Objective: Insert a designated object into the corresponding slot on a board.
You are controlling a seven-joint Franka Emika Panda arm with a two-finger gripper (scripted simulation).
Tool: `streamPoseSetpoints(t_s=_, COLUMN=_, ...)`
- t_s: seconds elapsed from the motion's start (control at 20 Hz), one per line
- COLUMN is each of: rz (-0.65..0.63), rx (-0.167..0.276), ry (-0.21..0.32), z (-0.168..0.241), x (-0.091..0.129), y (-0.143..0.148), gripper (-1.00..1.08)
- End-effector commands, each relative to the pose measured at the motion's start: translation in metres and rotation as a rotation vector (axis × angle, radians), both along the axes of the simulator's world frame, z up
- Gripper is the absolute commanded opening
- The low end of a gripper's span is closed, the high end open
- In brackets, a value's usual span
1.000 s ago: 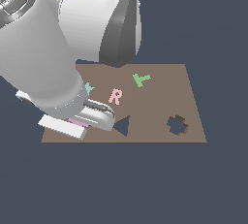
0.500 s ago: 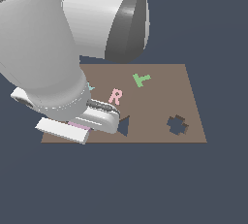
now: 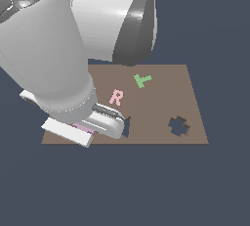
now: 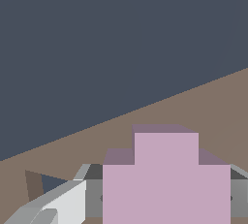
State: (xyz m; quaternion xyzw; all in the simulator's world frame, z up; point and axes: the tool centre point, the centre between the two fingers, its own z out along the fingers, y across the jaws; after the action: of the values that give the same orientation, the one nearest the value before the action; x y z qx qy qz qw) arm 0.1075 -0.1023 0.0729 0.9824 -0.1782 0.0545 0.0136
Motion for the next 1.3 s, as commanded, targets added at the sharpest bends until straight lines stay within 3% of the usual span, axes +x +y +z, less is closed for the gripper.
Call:
streamPoseSetpoints(t_s=0.0, rz=-0.037, rx=0.005, ry=0.001, z=-0.001, x=0.001, y=0.005, gripper=-1.0)
streamPoseSetpoints(t_s=0.5, rz=-0.268, rx=0.035, ry=0.012, z=-0.009, x=0.003, y=0.037, gripper=-1.0)
streamPoseSetpoints(t_s=1.25, rz=-0.76, rx=0.079, ry=0.031, z=-0.021, x=0.005, y=0.108, gripper=-1.0)
